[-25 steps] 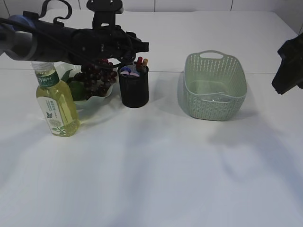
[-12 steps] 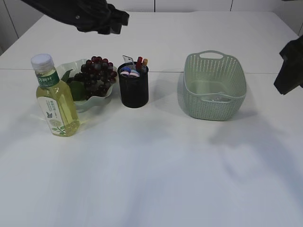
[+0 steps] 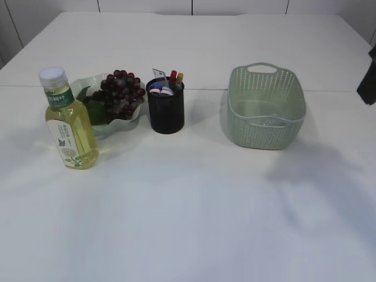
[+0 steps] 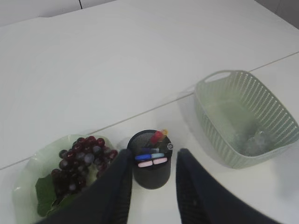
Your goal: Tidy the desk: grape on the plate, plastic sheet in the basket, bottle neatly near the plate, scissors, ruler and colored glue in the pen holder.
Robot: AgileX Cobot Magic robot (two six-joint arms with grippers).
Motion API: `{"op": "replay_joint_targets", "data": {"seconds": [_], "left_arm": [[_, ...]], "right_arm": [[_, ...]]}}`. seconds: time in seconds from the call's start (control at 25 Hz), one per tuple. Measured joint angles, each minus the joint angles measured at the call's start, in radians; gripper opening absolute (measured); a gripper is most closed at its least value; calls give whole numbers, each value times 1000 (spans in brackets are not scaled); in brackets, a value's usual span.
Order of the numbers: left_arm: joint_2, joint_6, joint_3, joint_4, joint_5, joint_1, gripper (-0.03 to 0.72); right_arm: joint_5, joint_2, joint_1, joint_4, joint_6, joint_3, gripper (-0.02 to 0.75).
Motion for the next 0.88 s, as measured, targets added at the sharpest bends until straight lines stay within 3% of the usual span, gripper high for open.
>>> {"op": "replay_joint_targets", "data": {"seconds": [0.2,0.4,0.88], "left_arm": [[-81,-60,15,107,77,13,241],[-214,-95,115,145,82,56,242],[-760,-108,516,53,103,69,242]], "right_arm": [[0,-44,0,-4,0,0,382],[2,-69,0,-8,10,0,382],[-25,-260,0,-23,13,113,382]]}}
